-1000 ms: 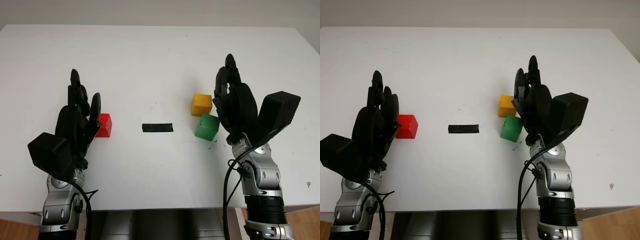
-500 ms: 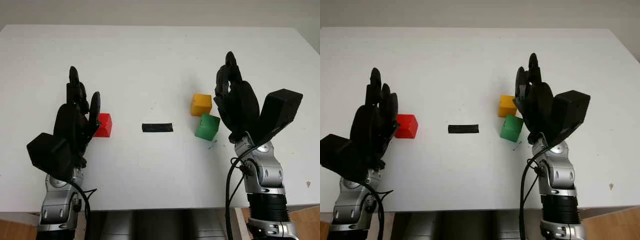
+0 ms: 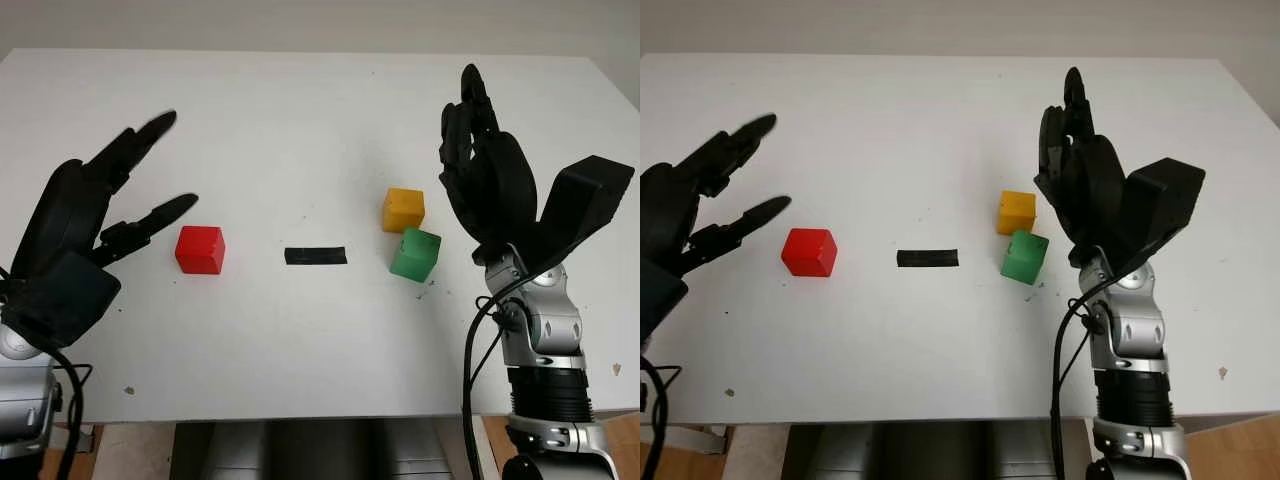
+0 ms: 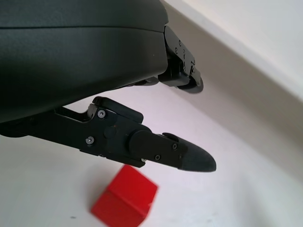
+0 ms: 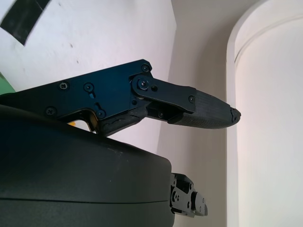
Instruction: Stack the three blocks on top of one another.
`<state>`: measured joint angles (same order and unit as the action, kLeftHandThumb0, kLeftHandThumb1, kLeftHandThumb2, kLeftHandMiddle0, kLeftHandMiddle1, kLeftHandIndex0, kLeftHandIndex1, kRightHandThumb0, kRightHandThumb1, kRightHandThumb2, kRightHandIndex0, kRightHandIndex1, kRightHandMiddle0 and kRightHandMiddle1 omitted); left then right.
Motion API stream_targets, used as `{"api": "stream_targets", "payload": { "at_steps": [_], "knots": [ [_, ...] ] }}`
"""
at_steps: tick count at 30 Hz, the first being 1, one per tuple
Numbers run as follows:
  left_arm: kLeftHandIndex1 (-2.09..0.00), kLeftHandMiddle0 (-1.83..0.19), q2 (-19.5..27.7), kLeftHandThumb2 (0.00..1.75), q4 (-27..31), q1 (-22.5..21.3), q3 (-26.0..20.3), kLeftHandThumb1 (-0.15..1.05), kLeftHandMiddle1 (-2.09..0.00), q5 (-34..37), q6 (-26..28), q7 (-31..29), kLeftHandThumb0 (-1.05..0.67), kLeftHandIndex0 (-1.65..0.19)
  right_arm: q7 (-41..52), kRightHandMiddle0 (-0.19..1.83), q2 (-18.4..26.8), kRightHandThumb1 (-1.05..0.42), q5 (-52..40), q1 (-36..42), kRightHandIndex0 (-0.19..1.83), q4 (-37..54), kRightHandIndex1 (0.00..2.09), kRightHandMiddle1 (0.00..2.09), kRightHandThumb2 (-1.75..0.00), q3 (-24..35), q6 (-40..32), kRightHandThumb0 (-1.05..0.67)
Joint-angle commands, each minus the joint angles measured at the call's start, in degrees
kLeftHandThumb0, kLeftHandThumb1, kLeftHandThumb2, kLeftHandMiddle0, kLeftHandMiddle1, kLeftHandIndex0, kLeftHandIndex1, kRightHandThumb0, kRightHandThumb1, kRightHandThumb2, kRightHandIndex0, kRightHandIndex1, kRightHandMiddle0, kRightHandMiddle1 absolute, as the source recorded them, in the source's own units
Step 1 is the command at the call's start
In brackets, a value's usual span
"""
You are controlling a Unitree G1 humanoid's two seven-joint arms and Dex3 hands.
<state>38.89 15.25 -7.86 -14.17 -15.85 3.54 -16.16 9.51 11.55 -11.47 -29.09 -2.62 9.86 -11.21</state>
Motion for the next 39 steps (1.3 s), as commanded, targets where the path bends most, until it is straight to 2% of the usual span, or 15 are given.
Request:
{"api": "stream_targets", "payload": {
  "at_steps": [1, 5, 9, 15, 16, 18, 20, 25, 31, 39],
  "knots": [
    [-0.11, -0.07, 3.85, 0.04, 1.59, 0.29, 1.41, 0.97, -0.02, -2.84, 0.41, -2.63, -0.67, -0.42, -0.27, -0.19, 0.92, -1.05, 0.22, -1.42, -0.19, -0.02, 0.00, 0.00, -0.67, 0.35, -0.11, -0.73],
    [-0.12, -0.03, 8.47, 0.04, 1.59, -0.51, 3.53, 0.95, -0.03, -6.87, 1.27, -7.66, -0.64, -0.46, -0.55, -0.19, 1.02, -1.05, 0.59, -1.71, -0.19, 0.10, 0.00, 0.00, -0.69, -0.12, -0.05, -0.72],
    [-0.13, 0.00, 12.62, 0.06, 2.33, -2.47, 5.88, 0.98, -0.04, -10.63, 3.13, -12.90, -0.67, -0.46, -1.07, -0.19, 0.29, -1.05, 0.43, -1.39, -0.19, 0.12, 0.00, 0.00, -0.69, -0.24, 0.14, -0.72],
    [-0.14, 0.02, 16.23, 0.06, 2.70, -8.69, 10.32, 0.99, -0.04, -15.25, 5.56, -19.84, -0.72, -0.39, -1.34, -0.19, 0.05, -1.05, 0.69, -1.03, -0.19, 0.31, 0.00, 0.00, -0.70, -0.78, 0.17, -0.71],
    [-0.31, 0.03, 16.38, 0.06, 2.43, -9.60, 10.84, 0.99, -0.05, -15.65, 5.65, -20.44, -0.73, -0.30, -1.42, -0.19, 0.02, -1.05, 0.80, -1.00, -0.19, 0.38, 0.00, 0.00, -0.70, -0.90, 0.17, -0.71],
    [-0.82, 0.03, 16.94, 0.06, 1.70, -12.10, 12.23, 0.99, -0.05, -16.70, 5.84, -22.06, -0.74, -0.03, -1.32, -0.19, 0.07, -1.05, 0.96, -0.89, -0.19, 0.64, 0.00, 0.00, -0.71, -1.25, -0.04, -0.71],
    [-0.91, 0.04, 17.18, 0.06, 0.99, -13.93, 13.07, 0.99, -0.05, -17.36, 5.84, -23.08, -0.75, 0.02, -1.51, -0.19, -0.04, -1.05, 0.98, -0.67, -0.19, 0.96, 0.00, 0.00, -0.71, -1.45, -0.22, -0.71],
    [-0.87, 0.04, 17.23, 0.06, 0.01, -16.00, 13.95, 1.01, -0.05, -18.55, 5.50, -24.09, -0.76, 0.00, -1.96, -0.19, -0.70, -1.05, 0.47, 0.00, -0.19, 1.41, 0.00, 0.00, -0.73, -1.39, -0.17, -0.70],
    [-0.86, 0.05, 16.62, 0.06, 0.40, -15.70, 14.46, 1.02, -0.05, -19.81, 5.50, -24.42, -0.77, 0.01, -2.08, -0.19, -0.87, -1.05, 0.53, 0.45, -0.19, 1.66, 0.00, 0.00, -0.75, -1.57, -0.32, -0.68],
    [-0.98, 0.06, 16.72, 0.07, 0.72, -15.37, 15.99, 1.04, -0.05, -21.46, 4.86, -25.78, -0.81, 0.07, -2.31, -0.19, -0.82, -1.05, 1.01, 0.49, -0.19, 1.83, 0.00, 0.00, -0.78, -2.03, -0.19, -0.68]
  ]
}}
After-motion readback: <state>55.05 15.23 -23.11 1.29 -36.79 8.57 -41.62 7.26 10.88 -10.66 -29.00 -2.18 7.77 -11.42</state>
